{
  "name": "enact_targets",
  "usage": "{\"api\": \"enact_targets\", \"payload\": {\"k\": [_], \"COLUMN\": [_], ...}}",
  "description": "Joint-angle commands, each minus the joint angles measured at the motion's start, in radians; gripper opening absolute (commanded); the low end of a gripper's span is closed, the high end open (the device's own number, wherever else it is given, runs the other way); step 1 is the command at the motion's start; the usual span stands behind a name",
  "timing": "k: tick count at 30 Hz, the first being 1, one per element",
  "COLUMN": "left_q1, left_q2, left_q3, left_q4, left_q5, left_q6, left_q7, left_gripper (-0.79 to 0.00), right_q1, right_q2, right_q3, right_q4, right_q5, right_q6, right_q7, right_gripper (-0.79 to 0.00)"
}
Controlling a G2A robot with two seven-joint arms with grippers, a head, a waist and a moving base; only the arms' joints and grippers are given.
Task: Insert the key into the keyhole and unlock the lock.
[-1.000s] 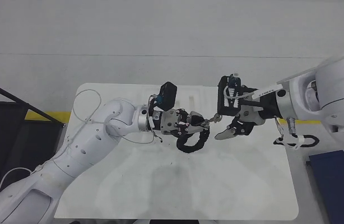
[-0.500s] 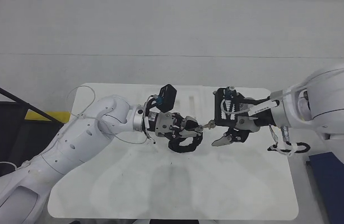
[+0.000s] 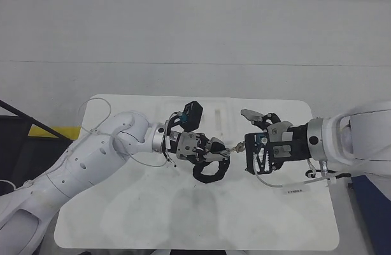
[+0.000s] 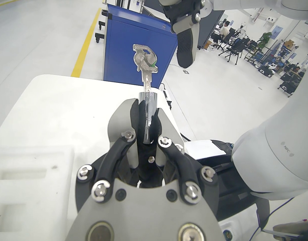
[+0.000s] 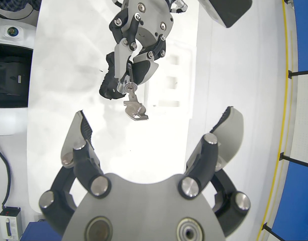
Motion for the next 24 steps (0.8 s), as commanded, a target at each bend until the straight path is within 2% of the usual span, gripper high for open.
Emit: {"api": "enact_targets", "payload": {"k": [1,3,4,5,16,21,24], "left_q1": [-0.006,-0.015,-0.018,-0.022,-0.053,-0.065,-0.074], "left_q2": [0.001,0.002,0.002,0.003,0.006,0.008,0.010], "left_q3": [0.008,0.018,0.023,0.028,0.077,0.099,0.112], "left_q4": [0.002,0.004,0.003,0.001,0.006,0.006,0.008], "left_q5": [0.001,0.003,0.004,0.006,0.028,0.040,0.048], "left_q6": [0.000,0.000,0.000,0.000,0.000,0.000,0.000], "left_q7": [0.007,0.017,0.022,0.025,0.083,0.113,0.131], "left_gripper": [-0.785,-0.785,-0.785,-0.785,-0.785,-0.785,-0.785], "right_q1": [-0.015,-0.029,-0.034,-0.038,-0.067,-0.070,-0.070], "right_q2": [0.005,0.011,0.013,0.014,0.014,0.011,0.011], "right_q3": [0.010,0.016,0.018,0.018,0.016,0.010,0.011], "right_q4": [-0.011,-0.031,-0.036,-0.043,-0.074,-0.074,-0.072], "right_q5": [-0.016,-0.049,-0.060,-0.073,-0.171,-0.185,-0.180], "right_q6": [-0.012,-0.026,-0.030,-0.035,-0.027,-0.032,-0.031], "right_q7": [-0.008,-0.021,-0.026,-0.031,-0.076,-0.085,-0.089], "right_gripper": [-0.018,-0.228,-0.283,-0.376,-0.480,-0.502,-0.573]}}
